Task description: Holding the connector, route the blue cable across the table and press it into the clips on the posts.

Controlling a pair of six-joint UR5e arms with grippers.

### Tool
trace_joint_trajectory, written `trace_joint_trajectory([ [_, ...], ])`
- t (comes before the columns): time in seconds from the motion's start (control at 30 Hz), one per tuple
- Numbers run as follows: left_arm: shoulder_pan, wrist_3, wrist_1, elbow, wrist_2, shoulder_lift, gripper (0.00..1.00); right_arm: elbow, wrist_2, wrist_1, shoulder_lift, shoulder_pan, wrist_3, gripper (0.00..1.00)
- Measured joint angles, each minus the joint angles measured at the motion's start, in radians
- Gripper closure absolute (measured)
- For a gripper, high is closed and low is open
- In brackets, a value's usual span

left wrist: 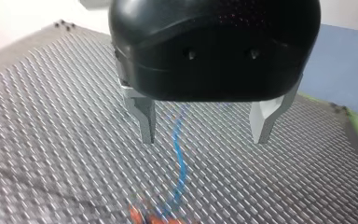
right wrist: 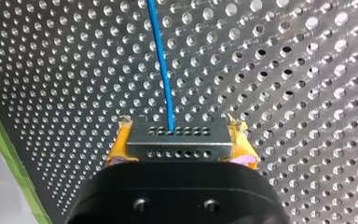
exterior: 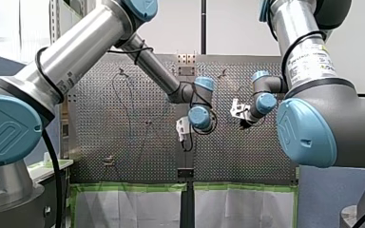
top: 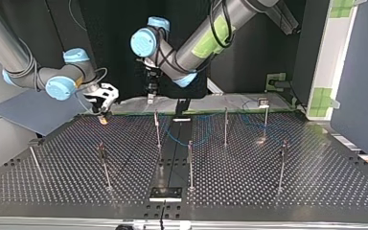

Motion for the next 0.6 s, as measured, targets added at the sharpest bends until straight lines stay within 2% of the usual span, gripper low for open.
trace_joint_trajectory([
  [0.23,-0.061,-0.003,0.046,0.044,-0.061,-0.005,0.00,0.000,-0.013,0.000,0.000,-0.006,0.000,1.00],
  [0.4,-0.101,-0.010,0.026,0.083,-0.078,-0.040,0.00,0.000,-0.016,0.000,0.000,-0.008,0.000,1.00],
  [0.6,-0.098,-0.009,0.009,0.132,-0.085,-0.089,0.00,0.000,-0.021,0.000,0.000,-0.010,0.000,1.00],
])
